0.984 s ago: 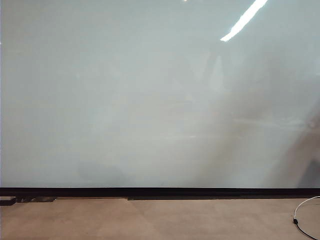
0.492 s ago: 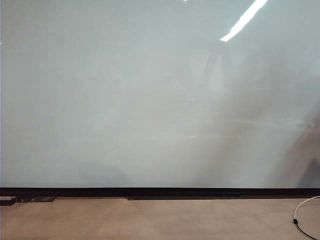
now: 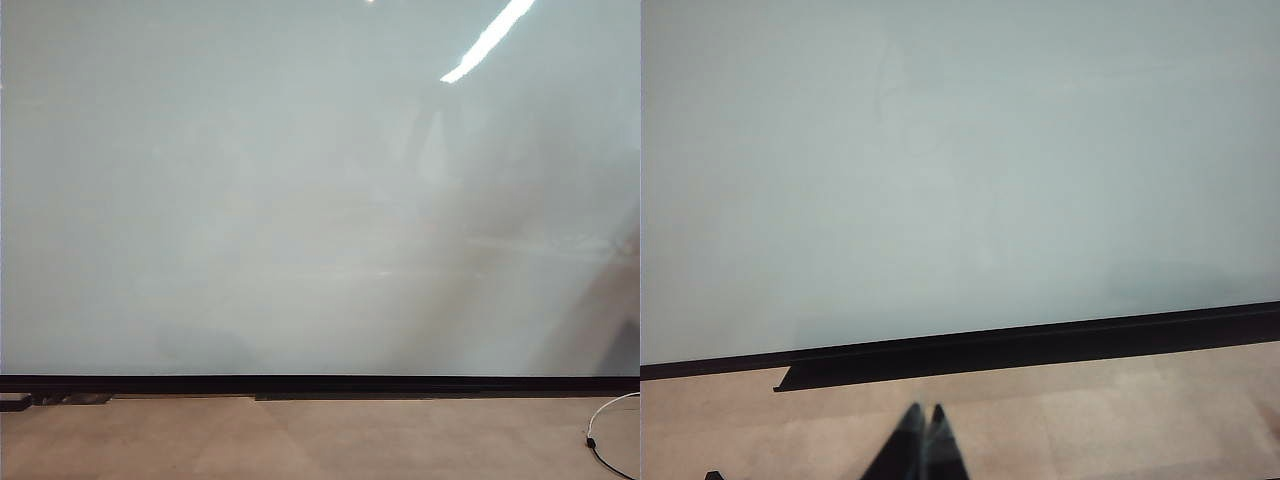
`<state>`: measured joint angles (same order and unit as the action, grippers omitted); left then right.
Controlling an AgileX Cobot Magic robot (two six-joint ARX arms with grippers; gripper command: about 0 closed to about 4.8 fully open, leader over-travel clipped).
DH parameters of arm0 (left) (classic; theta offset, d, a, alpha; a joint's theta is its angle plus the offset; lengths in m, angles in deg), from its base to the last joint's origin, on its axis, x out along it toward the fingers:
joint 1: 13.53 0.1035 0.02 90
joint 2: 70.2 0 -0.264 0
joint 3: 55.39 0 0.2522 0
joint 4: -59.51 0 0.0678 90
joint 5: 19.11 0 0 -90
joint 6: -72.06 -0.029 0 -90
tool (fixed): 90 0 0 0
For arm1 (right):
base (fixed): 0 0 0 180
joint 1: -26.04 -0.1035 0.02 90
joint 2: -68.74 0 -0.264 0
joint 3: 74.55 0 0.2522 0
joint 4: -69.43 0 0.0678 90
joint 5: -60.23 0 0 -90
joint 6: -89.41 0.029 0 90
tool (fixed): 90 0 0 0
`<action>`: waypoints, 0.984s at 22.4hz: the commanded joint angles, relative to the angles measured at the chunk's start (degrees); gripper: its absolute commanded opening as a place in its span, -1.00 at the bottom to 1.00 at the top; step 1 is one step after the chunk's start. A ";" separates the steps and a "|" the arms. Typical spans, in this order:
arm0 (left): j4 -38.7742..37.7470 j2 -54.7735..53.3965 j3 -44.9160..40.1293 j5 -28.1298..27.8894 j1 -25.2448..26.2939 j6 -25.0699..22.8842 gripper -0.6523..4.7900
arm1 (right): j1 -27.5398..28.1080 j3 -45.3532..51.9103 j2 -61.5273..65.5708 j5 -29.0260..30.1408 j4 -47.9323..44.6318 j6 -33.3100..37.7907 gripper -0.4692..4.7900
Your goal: Pick up the pen on the shelf to the right of the whiteboard and draw a straight line.
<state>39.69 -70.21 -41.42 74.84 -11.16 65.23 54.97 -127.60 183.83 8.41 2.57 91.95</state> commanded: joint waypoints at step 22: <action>0.52 0.00 0.20 0.11 -0.02 -0.04 -0.78 | 8.57 25.53 -30.47 -14.32 -0.13 8.17 -0.84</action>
<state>39.66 -70.21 -41.42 74.81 -11.16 65.23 63.87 -104.21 155.83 -4.55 3.32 99.80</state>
